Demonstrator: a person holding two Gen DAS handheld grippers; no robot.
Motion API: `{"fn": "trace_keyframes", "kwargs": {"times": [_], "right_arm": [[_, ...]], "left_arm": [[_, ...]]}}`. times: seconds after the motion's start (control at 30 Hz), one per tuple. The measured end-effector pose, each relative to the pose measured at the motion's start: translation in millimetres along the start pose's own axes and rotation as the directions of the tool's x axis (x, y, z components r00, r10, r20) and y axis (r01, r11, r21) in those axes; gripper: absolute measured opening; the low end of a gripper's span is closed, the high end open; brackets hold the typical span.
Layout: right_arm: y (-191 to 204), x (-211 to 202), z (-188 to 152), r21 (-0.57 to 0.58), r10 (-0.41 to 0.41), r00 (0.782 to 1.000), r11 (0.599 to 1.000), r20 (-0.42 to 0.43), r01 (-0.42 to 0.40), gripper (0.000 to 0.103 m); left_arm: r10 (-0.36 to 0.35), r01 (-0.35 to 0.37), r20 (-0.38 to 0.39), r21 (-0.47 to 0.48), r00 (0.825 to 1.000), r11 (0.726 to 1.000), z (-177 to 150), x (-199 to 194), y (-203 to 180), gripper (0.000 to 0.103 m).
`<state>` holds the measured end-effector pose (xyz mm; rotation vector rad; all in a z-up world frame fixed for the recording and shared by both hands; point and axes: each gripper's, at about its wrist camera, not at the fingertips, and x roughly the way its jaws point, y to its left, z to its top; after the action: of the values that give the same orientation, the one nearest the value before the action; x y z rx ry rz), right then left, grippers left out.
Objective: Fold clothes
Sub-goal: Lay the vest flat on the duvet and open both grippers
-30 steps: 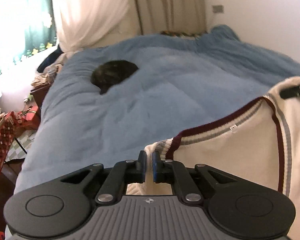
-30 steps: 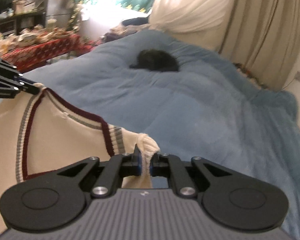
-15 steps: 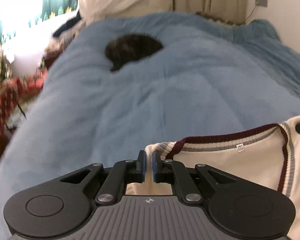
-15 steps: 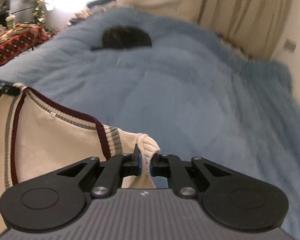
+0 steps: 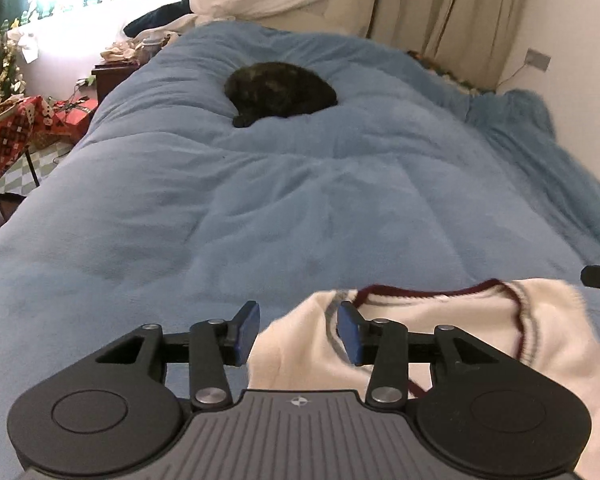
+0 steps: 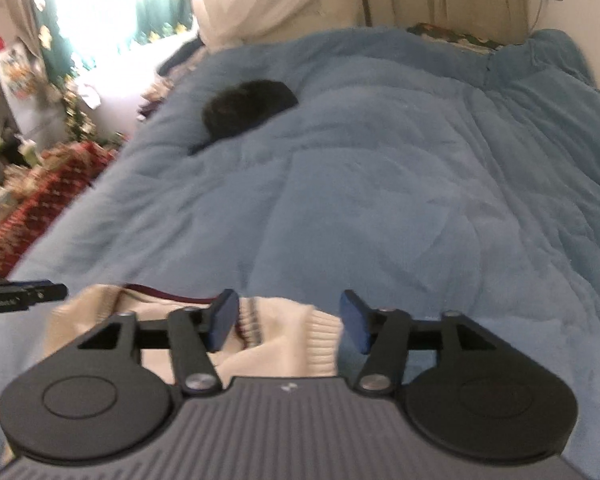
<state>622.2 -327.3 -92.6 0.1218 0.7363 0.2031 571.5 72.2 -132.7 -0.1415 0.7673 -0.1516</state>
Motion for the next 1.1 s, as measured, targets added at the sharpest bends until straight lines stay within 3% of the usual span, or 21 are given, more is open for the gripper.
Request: {"fn": "trace_keyframes", "kwargs": {"times": [0.1,0.2,0.47,0.73,0.93,1.1], "right_arm": [[2,-42,-13,0.001,0.022,1.0,1.0,0.009,-0.022,0.063],[9,-81,-47,-0.025,0.025,1.0,0.999,-0.004,-0.025,0.063],[38,-176,-183,-0.043,-0.007,0.998,0.999,-0.061,0.004,0.063],[73,-248,-303,-0.052,0.009,0.996,0.999,-0.089,-0.014,0.063],[82,-298,-356,0.006,-0.01,0.999,1.0,-0.045,0.011,0.059],[82,-316,-387,0.069,-0.024,0.999,0.997,-0.033,0.027,0.059]], "left_arm": [[-0.047,0.047,0.002,-0.003,0.999,0.999,-20,-39,6,0.043],[-0.061,0.062,-0.031,0.02,0.998,0.998,-51,-76,3,0.043],[-0.109,0.106,-0.111,-0.032,0.988,0.994,-165,-165,-6,0.042],[-0.074,0.075,-0.078,0.013,0.994,0.997,-257,-234,-23,0.042],[-0.044,0.041,-0.096,-0.037,0.994,0.998,-299,-269,-14,0.042],[-0.075,0.06,-0.136,-0.11,0.988,0.992,-326,-287,2,0.042]]}}
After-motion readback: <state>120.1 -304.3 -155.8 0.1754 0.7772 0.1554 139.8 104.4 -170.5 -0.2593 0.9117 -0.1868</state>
